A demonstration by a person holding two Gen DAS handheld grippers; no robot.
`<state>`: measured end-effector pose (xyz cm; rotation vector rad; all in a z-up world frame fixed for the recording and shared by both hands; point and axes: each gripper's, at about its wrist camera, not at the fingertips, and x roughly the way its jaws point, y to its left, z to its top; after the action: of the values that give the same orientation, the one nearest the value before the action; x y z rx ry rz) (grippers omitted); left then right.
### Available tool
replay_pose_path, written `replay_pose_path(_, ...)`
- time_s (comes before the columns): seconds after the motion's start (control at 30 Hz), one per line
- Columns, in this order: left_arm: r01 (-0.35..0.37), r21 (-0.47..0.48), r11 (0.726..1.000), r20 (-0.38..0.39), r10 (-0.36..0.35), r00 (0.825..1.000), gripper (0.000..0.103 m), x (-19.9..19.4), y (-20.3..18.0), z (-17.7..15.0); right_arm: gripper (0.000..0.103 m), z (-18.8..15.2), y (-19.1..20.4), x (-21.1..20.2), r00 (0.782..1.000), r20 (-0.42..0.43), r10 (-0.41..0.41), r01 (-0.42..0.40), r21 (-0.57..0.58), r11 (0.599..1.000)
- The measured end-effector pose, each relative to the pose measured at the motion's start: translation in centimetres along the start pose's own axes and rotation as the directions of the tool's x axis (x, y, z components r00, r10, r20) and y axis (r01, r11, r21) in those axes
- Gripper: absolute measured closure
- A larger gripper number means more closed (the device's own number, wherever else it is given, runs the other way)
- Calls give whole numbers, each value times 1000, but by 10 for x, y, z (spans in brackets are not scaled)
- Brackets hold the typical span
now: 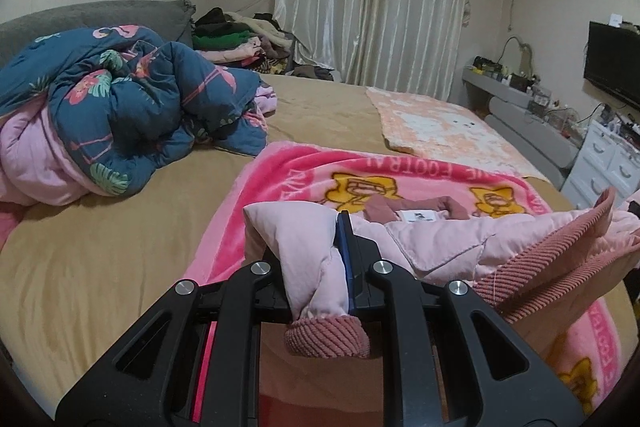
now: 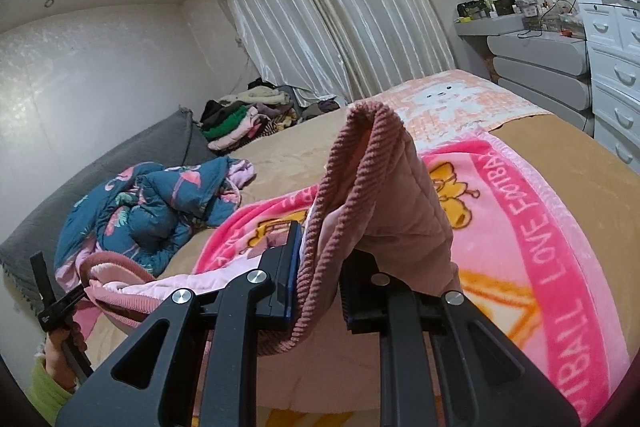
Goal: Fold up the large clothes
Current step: 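Lift the hem with both grippers and carry it toward the collar, then lay the held hem over the collar end and open both grippers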
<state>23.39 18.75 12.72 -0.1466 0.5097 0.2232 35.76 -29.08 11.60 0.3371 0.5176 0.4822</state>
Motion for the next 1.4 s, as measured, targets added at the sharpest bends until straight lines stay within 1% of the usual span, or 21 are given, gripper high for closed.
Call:
replay_pose_path(0.27, -35, 24, 999, -31, 36, 999, 93, 44, 0, 0, 87, 2, -14, 49, 998, -54, -34, 34, 9, 999)
replay_pose_path(0.4, -54, 38, 998, -54, 56, 997, 93, 70, -1, -4, 86, -3, -27, 74, 996, -80, -36, 39, 43, 998)
replay_pose_path(0.57, -67, 48, 997, -76, 70, 995, 92, 93, -1, -12, 84, -10, -40, 95, 994, -107, -38, 47, 86, 995)
replay_pose_path(0.63, -75, 57, 996, -85, 79, 993, 92, 101, -2, -14, 78, -13, -46, 104, 993, -115, -27, 40, 108, 993)
replay_pose_path(0.77, -83, 58, 995, -102, 88, 991, 92, 118, -2, -19, 72, -15, -58, 112, 992, -123, 22, 0, 174, 985)
replay_pose_path(0.87, -88, 61, 994, -113, 95, 989, 92, 128, -2, -23, 68, -15, -59, 119, 991, -132, 26, -3, 174, 985)
replay_pose_path(0.9, -89, 59, 994, -116, 95, 989, 92, 130, -2, -24, 63, -15, -60, 119, 991, -130, 33, -10, 176, 984)
replay_pose_path(0.93, -91, 58, 994, -120, 97, 988, 92, 133, -2, -25, 53, -15, -62, 119, 991, -119, 56, -32, 190, 981)
replay_pose_path(0.97, -91, 55, 994, -123, 97, 988, 92, 134, -1, -26, 49, -15, -64, 118, 991, -110, 74, -50, 203, 978)
replay_pose_path(1.0, -92, 52, 994, -128, 98, 987, 92, 137, 0, -27, 39, -14, -66, 115, 991, -97, 91, -67, 220, 973)
replay_pose_path(1.03, -93, 51, 994, -133, 99, 986, 92, 139, 1, -29, 31, -14, -67, 113, 992, -87, 96, -74, 227, 971)
replay_pose_path(1.13, -95, 53, 994, -138, 101, 985, 92, 145, 2, -31, 23, -18, -67, 100, 993, -53, 107, -93, 220, 971)
replay_pose_path(1.2, -96, 52, 994, -140, 102, 985, 92, 148, 2, -31, 22, -26, -66, 91, 996, -48, 76, -66, 185, 981)
replay_pose_path(1.27, -94, 48, 994, -140, 100, 985, 91, 150, 1, -31, 22, -40, -60, 84, 998, -55, 0, 5, 95, 995)
replay_pose_path(1.3, -91, 47, 995, -140, 97, 985, 91, 151, 1, -31, 19, -48, -55, 83, 995, -62, -79, 81, 23, 996)
replay_pose_path(1.33, -86, 47, 995, -139, 92, 986, 89, 151, 0, -31, 13, -56, -52, 85, 987, -76, -139, 137, -30, 990)
replay_pose_path(1.4, -88, 51, 995, -134, 94, 987, 87, 150, -3, -29, 13, -70, -49, 94, 971, -123, -205, 192, -113, 975)
